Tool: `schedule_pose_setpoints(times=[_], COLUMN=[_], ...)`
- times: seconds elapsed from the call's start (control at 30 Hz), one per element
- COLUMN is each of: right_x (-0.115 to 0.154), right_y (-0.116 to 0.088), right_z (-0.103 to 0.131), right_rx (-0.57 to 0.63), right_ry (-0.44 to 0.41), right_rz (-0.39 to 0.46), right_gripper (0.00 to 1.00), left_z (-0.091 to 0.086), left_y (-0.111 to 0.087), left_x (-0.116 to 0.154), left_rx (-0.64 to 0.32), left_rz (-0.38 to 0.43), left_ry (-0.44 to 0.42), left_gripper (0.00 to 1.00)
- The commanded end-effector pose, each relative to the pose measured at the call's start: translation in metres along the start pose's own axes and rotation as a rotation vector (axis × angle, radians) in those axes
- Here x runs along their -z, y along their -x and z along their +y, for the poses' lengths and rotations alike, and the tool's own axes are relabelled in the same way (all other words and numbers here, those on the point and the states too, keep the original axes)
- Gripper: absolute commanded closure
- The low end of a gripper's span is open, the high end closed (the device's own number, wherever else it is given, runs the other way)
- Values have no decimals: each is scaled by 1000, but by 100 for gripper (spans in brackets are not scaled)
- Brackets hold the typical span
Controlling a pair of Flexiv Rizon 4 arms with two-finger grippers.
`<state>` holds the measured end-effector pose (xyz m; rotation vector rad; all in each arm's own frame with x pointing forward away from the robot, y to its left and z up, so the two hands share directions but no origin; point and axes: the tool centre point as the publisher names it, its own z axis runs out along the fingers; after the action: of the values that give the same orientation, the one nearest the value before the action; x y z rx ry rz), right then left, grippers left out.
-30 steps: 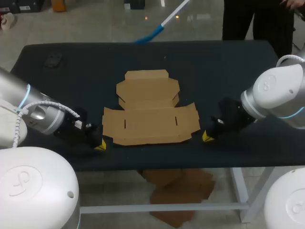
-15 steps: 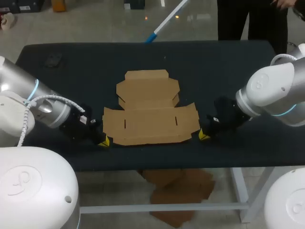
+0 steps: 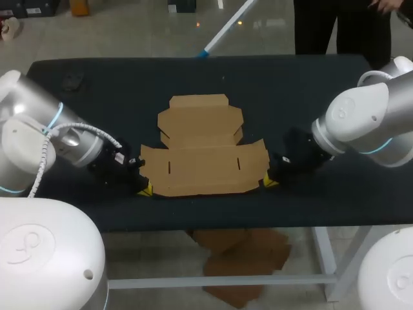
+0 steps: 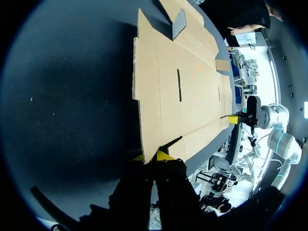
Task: Assemble the packaging by folding the flat box into shape, placing the metal phone stand inside, and closing the box properly
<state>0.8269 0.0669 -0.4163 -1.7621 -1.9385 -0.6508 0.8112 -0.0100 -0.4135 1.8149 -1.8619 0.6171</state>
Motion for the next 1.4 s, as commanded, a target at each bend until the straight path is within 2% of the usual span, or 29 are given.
schedule_pose_setpoints(times=[0.03, 0.73, 1.4], right_x=[-5, -19, -16], right_y=[-1, -15, -33], right_z=[5, 6, 4], right_rx=[-1, 23, 71], right_ry=[-12, -53, -58], right_rz=[2, 30, 21], right_gripper=[100, 100, 100], left_z=[0, 4, 8], left_y=[0, -9, -27], left_x=[0, -4, 2], left_rx=[-3, -42, -93], left_rz=[-1, -6, -44], left_ry=[9, 19, 14], left_gripper=[100, 100, 100])
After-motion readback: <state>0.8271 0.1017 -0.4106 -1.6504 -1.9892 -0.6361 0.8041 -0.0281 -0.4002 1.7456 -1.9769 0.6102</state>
